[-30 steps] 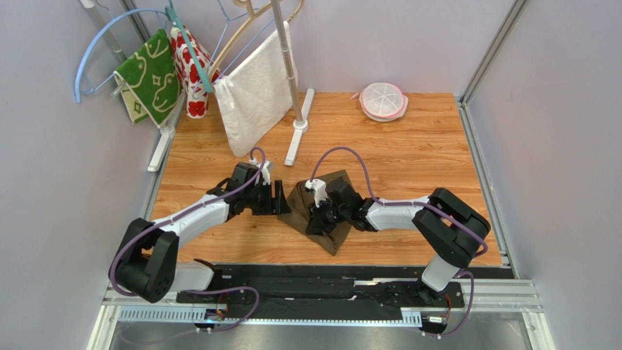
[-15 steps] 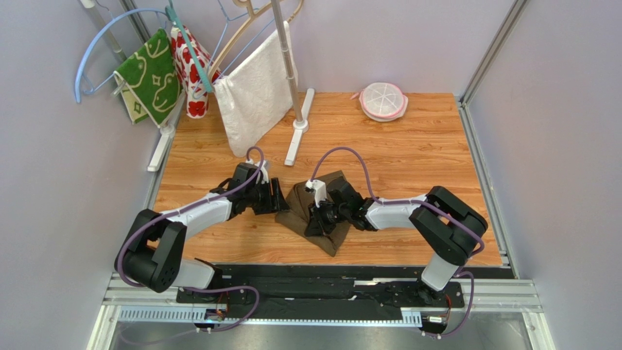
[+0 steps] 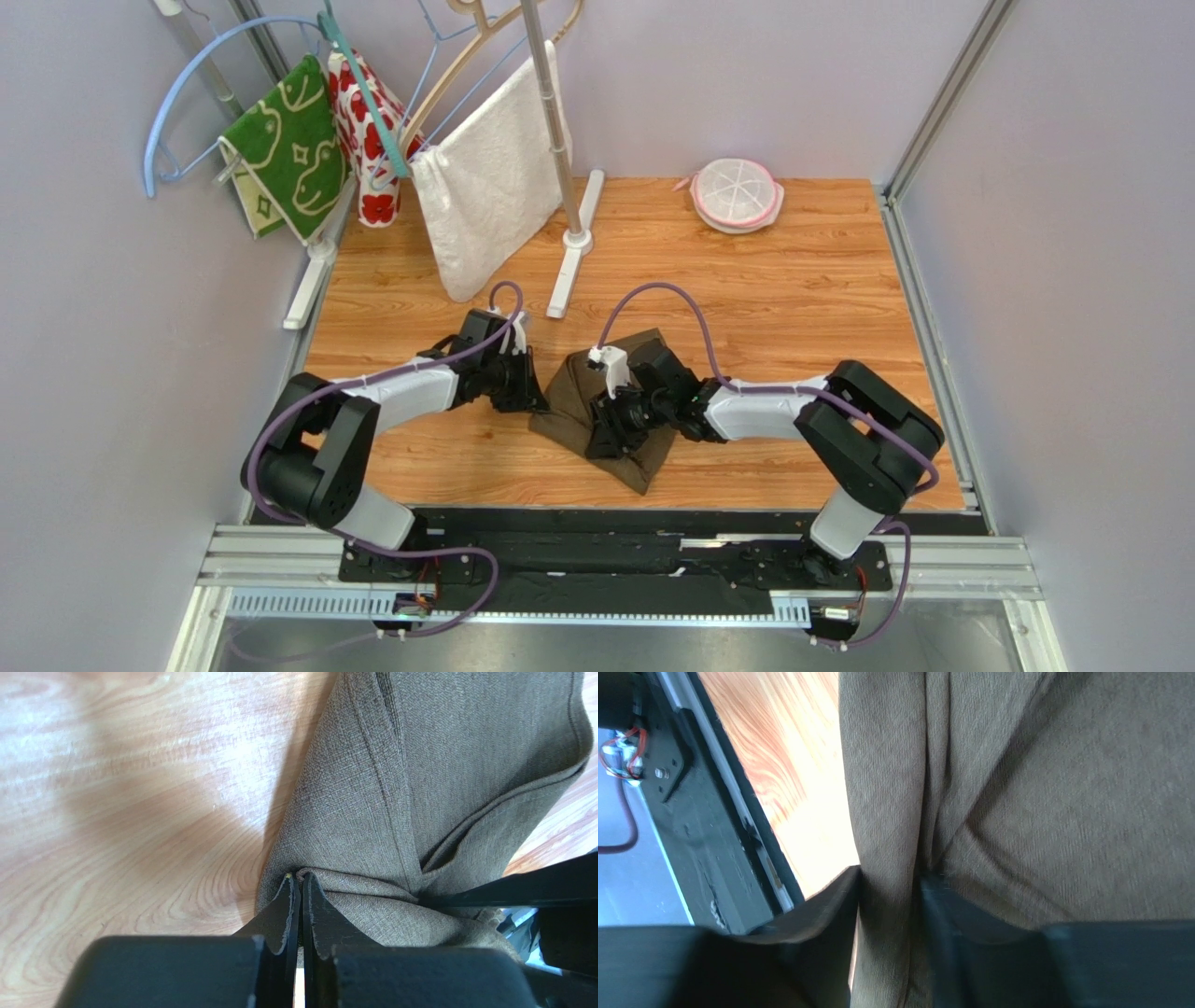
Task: Fold the napkin, place the utensils inside, and roll it up
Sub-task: Roll the napkin with the utensil
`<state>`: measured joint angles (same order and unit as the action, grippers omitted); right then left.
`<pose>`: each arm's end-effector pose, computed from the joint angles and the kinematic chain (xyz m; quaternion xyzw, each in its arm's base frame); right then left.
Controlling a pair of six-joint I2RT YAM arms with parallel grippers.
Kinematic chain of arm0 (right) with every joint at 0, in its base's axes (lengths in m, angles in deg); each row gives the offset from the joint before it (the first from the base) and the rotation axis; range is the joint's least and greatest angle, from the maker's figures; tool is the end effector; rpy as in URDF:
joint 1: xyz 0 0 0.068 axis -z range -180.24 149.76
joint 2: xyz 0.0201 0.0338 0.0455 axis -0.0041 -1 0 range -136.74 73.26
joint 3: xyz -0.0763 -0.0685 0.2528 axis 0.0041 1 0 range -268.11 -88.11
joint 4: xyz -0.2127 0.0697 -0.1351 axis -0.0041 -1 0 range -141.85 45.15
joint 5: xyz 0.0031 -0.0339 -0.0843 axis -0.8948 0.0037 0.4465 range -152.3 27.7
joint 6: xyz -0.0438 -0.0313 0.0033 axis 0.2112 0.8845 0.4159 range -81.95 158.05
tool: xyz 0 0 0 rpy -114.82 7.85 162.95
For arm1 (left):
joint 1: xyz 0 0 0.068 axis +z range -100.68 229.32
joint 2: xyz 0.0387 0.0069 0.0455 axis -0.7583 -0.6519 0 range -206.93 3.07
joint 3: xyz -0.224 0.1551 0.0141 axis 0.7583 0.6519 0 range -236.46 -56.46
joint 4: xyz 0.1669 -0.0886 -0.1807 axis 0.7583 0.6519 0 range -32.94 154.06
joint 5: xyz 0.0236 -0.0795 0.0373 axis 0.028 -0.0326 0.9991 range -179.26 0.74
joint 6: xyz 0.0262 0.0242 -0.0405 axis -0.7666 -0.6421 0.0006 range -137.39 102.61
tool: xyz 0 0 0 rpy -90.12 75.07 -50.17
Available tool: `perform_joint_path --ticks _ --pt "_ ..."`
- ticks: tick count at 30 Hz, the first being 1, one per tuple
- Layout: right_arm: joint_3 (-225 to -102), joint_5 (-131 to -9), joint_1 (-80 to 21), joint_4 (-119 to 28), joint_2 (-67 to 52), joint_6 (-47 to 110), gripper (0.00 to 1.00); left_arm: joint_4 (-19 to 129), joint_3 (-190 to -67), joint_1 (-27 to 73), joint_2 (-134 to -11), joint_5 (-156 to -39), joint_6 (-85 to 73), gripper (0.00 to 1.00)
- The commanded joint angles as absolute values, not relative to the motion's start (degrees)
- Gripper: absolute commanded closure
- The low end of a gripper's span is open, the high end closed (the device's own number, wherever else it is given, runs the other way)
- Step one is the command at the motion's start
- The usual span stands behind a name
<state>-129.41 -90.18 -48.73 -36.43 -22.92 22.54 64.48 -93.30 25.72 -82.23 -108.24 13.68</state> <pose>0.1936 0.2439 0.1337 -0.3416 0.8389 0.3804 0.1867 0.2392 -0.1172 0.1439 -0.0132 0.9440 -0.2729 0.1847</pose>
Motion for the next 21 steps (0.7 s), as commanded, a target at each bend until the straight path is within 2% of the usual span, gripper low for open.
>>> perform_joint_path --ticks 1,7,11,15,21 --pt "-131.44 -85.43 -49.1 -51.08 -17.89 24.33 0.52 70.33 -96.61 26.02 -85.87 -105.61 8.72 1.0" --pt "-139.25 -75.68 -50.59 -61.62 -9.9 28.99 0.46 72.35 -99.34 26.02 -88.51 -107.1 7.31 1.0" --pt "-141.28 -65.66 -57.69 -62.78 -7.95 32.68 0.46 73.67 -100.4 26.02 -88.6 -106.93 6.69 1.0" --pt "-141.55 -54.95 -63.16 -62.43 -9.79 33.04 0.46 74.02 -101.1 26.02 -88.95 -106.93 6.52 1.0" --pt "-139.89 -45.89 -69.23 -59.19 -15.23 33.13 0.45 74.9 -102.51 26.02 -90.1 -107.28 5.99 1.0"
